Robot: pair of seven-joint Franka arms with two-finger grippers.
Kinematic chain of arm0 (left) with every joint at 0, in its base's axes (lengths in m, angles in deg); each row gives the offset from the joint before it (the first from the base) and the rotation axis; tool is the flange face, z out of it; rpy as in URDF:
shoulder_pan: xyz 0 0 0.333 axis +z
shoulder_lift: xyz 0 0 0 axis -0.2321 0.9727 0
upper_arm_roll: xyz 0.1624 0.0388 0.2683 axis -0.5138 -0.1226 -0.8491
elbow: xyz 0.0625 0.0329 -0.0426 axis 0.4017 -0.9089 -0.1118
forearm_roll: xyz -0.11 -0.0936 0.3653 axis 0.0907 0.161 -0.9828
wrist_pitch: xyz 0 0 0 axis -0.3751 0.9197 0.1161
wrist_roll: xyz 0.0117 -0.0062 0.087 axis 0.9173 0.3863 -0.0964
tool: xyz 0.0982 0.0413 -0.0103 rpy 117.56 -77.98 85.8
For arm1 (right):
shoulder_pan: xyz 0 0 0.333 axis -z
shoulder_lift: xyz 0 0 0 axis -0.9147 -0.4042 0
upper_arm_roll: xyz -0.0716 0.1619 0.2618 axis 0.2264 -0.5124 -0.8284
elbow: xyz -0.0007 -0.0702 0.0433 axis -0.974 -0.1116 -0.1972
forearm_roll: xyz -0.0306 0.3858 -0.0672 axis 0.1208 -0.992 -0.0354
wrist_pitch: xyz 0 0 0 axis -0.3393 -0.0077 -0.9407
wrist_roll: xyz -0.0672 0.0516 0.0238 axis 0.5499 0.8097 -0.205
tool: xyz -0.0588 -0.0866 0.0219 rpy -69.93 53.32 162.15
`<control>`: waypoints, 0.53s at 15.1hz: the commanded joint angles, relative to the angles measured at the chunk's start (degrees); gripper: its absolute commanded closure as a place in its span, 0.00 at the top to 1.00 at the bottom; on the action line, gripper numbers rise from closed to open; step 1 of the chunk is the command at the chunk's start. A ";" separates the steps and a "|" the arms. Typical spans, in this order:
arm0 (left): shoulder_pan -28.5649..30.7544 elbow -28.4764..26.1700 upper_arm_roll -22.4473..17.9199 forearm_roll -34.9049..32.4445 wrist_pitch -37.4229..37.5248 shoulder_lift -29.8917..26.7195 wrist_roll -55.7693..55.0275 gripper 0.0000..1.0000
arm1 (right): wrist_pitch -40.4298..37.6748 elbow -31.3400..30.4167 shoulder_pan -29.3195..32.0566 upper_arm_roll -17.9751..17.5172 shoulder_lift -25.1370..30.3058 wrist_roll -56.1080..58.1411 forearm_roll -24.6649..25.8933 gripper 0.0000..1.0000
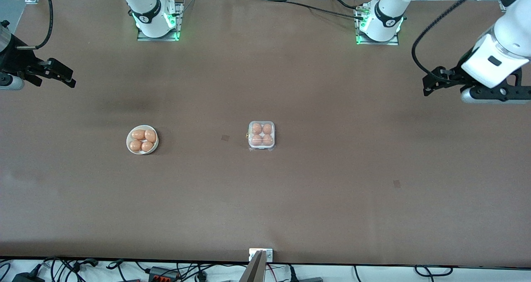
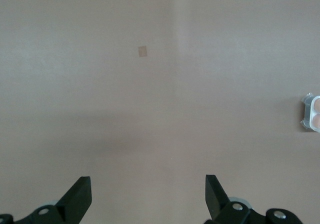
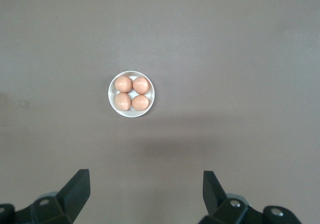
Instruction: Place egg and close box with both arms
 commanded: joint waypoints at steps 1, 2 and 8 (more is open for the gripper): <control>-2.90 -3.58 -3.20 0.43 -1.89 -2.78 1.44 1.00 | -0.30 1.57 -0.16 -0.01 -0.61 0.53 0.67 1.00; -2.90 -3.50 -3.37 0.60 -1.80 -2.61 1.35 1.00 | -0.30 1.57 -0.16 -0.10 -0.52 0.53 0.67 1.00; -2.28 -2.26 -3.02 0.87 -0.40 -1.99 0.56 1.00 | -0.74 1.75 -0.25 -0.19 0.01 0.35 0.67 1.00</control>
